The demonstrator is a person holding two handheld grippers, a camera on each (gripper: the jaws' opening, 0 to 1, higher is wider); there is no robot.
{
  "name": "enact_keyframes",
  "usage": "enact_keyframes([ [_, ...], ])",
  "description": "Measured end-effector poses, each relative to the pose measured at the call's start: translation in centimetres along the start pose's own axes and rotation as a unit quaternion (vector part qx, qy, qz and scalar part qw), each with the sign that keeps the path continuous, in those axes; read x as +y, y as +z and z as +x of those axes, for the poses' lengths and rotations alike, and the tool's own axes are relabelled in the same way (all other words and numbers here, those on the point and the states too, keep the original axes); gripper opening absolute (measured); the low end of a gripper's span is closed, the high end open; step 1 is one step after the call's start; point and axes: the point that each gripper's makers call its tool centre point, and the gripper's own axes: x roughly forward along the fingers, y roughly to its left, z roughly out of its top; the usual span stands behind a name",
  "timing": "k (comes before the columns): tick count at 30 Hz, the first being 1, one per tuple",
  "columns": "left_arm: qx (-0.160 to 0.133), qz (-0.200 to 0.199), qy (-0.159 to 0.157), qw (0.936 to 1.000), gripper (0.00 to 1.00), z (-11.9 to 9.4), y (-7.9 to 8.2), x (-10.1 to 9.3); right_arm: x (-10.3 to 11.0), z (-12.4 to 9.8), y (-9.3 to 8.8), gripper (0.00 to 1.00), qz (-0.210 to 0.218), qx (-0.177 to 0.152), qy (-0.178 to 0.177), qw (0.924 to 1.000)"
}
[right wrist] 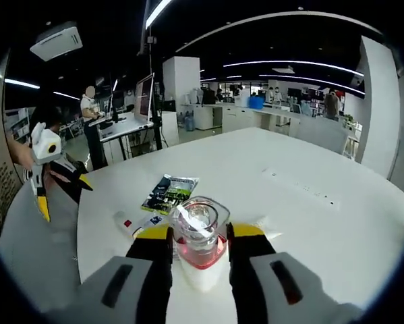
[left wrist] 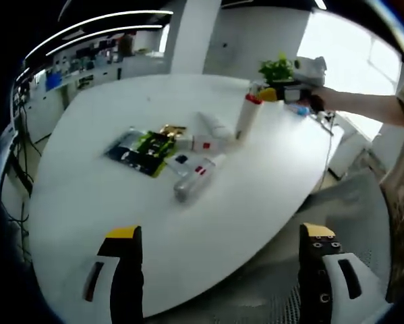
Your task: Arrange the skincare products in the storage area until every visible bottle or jar stands upright without overlapping.
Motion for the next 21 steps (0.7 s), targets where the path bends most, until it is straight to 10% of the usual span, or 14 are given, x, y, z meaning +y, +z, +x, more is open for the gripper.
enact_keyframes([
  [21, -0.003, 0.004, -0.002, 1.0000, 0.94, -0.10, 0.05, -0.07, -0.39, 0.11, 0.07, 0.31, 0.012, -0.011, -0.069, 0.9975],
])
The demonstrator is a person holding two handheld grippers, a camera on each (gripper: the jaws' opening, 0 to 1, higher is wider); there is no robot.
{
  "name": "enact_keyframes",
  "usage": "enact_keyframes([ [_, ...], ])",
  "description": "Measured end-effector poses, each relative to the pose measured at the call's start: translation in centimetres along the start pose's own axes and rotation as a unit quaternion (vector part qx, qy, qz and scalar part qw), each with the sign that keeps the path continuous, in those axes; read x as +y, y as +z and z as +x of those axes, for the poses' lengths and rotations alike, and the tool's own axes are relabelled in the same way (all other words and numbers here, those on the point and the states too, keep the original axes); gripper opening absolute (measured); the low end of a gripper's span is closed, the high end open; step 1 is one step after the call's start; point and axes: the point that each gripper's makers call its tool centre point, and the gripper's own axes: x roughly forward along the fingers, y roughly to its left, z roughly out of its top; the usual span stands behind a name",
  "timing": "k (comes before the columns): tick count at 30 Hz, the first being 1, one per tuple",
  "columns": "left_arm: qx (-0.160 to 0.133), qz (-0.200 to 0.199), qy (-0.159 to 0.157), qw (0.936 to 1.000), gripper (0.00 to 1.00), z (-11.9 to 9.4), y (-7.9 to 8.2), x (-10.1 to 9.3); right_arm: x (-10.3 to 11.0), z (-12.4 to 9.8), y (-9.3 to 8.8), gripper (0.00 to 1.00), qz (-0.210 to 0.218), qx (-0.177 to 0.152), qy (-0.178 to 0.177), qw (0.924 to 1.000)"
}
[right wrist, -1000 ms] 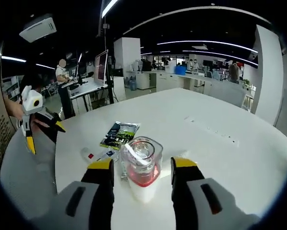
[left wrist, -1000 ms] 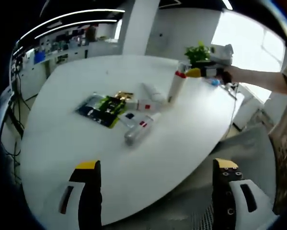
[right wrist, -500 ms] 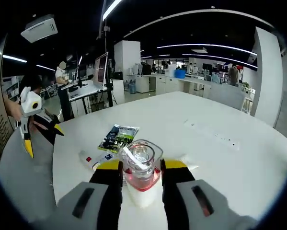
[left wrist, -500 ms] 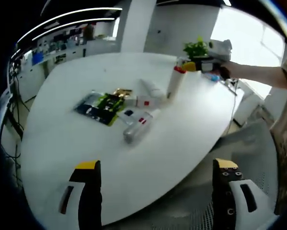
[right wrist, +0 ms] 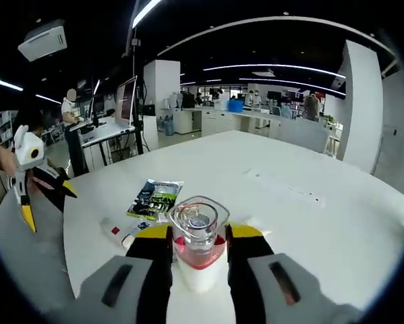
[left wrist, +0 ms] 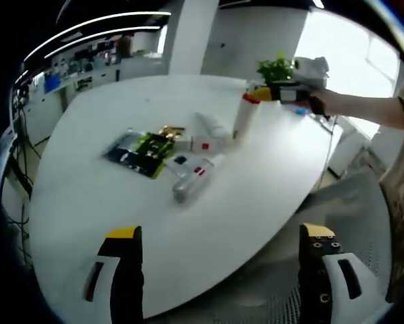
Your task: Arrange the skincare products in the storage area until every visible bottle or jar stands upright without overlapping.
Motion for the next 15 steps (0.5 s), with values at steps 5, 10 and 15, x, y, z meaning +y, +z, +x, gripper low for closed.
enact_keyframes([
  [5, -0.003, 0.001, -0.001, 1.0000, 0.94, -0.05, 0.10, -0.03, 0.22, 0.07, 0.02, 0.31, -0.009, 0.005, 0.016, 0.9998],
  [10, -0.005, 0.001, -0.001, 1.0000, 0.94, -0.10, 0.18, -0.03, 0.30, 0.05, -0.04, 0.32, -0.006, 0.009, 0.017, 0.9998],
  [15, -0.008, 0.000, -0.002, 1.0000, 0.94, -0.13, 0.31, -0.05, 0.60, 0.06, -0.44, 0.39, -0.002, 0.017, 0.016, 0.9997],
])
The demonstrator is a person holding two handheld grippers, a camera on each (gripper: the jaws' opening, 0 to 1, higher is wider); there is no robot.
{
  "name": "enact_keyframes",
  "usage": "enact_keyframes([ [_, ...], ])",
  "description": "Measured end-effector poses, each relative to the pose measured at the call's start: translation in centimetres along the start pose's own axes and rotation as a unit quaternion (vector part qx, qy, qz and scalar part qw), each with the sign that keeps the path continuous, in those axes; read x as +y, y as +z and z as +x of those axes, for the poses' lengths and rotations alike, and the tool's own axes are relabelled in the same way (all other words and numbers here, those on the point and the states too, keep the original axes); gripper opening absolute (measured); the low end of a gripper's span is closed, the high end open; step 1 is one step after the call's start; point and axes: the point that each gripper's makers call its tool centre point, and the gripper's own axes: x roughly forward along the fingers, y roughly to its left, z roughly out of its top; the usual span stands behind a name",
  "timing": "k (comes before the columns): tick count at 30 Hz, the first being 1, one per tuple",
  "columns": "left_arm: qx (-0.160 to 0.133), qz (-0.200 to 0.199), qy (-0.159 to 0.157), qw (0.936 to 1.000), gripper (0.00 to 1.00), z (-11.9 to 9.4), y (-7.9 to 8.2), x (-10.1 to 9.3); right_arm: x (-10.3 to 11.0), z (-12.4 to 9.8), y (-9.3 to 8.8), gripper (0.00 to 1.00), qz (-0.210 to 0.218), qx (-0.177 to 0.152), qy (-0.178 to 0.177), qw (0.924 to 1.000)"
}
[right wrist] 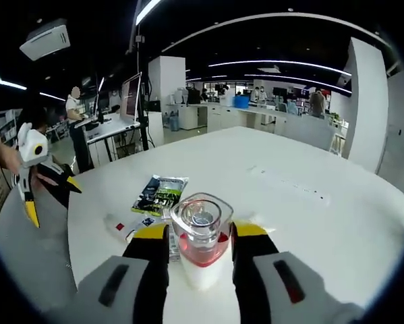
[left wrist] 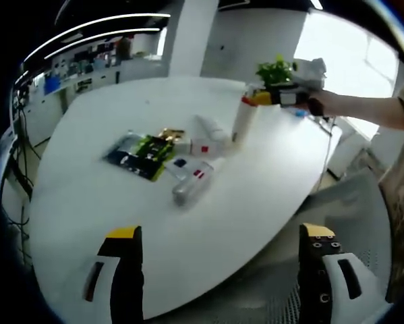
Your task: Arrange the skincare products in the storage area until every visible bottle or jar stands upright without overlapping.
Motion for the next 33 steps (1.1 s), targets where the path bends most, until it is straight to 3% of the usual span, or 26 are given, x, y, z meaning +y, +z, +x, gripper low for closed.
enact_keyframes([
  [6, -0.017, -0.020, 0.004, 0.9996, 0.94, -0.7, 0.7, 0.6, 0.5, -0.5, -0.4, 0.44, 0.016, -0.002, -0.008, 0.9998],
  [18, -0.018, 0.004, 0.022, 0.9996, 0.96, -2.0, 1.0, 2.0, 1.9, -2.5, -1.4, 0.58, 0.039, -0.005, -0.037, 0.9986],
  [33, -0.021, 0.023, 0.000, 0.9995, 0.97, -1.6, 0.8, 1.6, 4.8, -5.6, -3.7, 0.74, 0.093, -0.005, -0.075, 0.9928],
])
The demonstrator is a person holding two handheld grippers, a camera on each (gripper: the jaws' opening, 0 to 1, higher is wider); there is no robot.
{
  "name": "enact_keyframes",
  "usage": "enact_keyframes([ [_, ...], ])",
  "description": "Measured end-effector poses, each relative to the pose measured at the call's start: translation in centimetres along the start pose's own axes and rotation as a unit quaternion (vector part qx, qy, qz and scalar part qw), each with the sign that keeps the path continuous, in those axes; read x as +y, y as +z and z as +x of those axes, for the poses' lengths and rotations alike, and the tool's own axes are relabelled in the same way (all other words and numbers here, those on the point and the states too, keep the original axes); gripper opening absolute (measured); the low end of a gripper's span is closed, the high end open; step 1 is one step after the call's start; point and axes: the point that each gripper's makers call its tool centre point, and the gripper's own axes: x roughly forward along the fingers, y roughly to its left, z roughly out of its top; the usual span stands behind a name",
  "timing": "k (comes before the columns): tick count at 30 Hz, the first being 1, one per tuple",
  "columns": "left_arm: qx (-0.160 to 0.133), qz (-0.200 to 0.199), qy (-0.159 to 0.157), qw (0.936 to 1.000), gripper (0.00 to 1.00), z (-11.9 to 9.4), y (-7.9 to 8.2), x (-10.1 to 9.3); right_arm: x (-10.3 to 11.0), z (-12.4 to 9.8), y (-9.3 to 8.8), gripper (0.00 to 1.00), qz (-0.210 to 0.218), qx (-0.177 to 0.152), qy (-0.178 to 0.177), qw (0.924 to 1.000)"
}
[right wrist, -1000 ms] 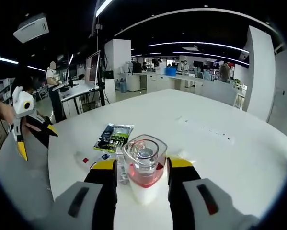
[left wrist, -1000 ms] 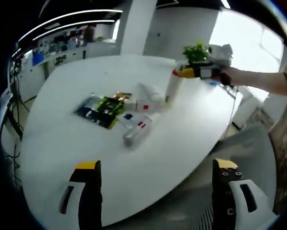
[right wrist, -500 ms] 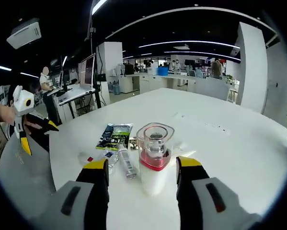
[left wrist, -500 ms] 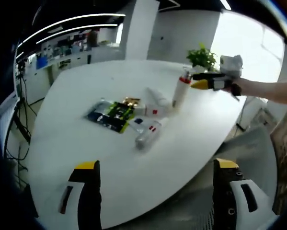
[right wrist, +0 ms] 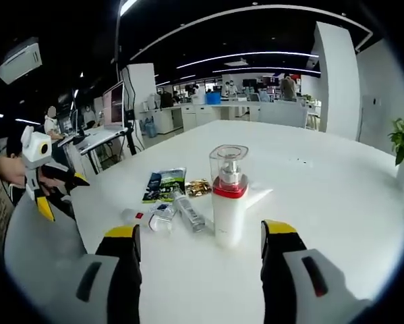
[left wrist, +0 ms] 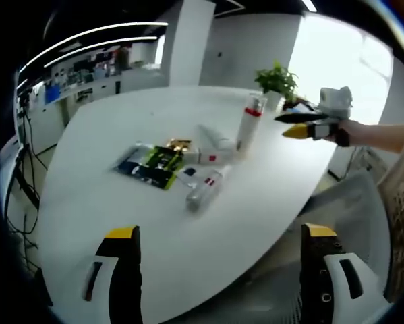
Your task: Arrange the skincare products in the storage area until every visible bottle or jar stands upright without overlapping.
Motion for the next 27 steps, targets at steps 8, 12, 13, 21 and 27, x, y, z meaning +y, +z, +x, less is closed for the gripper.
enact_keyframes([
  [8, 0.006, 0.006, -0.009, 0.9999, 0.97, 0.2, -0.2, -0.5, 1.9, -0.7, -0.2, 0.80, 0.028, -0.011, -0.007, 0.9995],
  [12, 0.005, 0.005, -0.012, 0.9999, 0.97, 0.2, -0.2, -0.5, 3.0, -1.0, -0.5, 0.81, 0.028, -0.007, -0.002, 0.9996],
  [13, 0.005, 0.005, -0.012, 0.9999, 0.97, 0.2, -0.2, -0.5, 3.2, -1.1, -0.6, 0.81, 0.028, -0.006, -0.001, 0.9996],
  [21, -0.009, -0.027, -0.024, 0.9993, 0.97, 0.4, 0.3, -0.9, 4.3, -2.2, -0.9, 0.82, 0.051, -0.013, -0.014, 0.9985],
  [27, -0.002, -0.010, -0.020, 0.9998, 0.97, 0.4, 0.1, -1.1, 5.2, -2.7, -1.0, 0.81, 0.064, -0.017, -0.019, 0.9976],
])
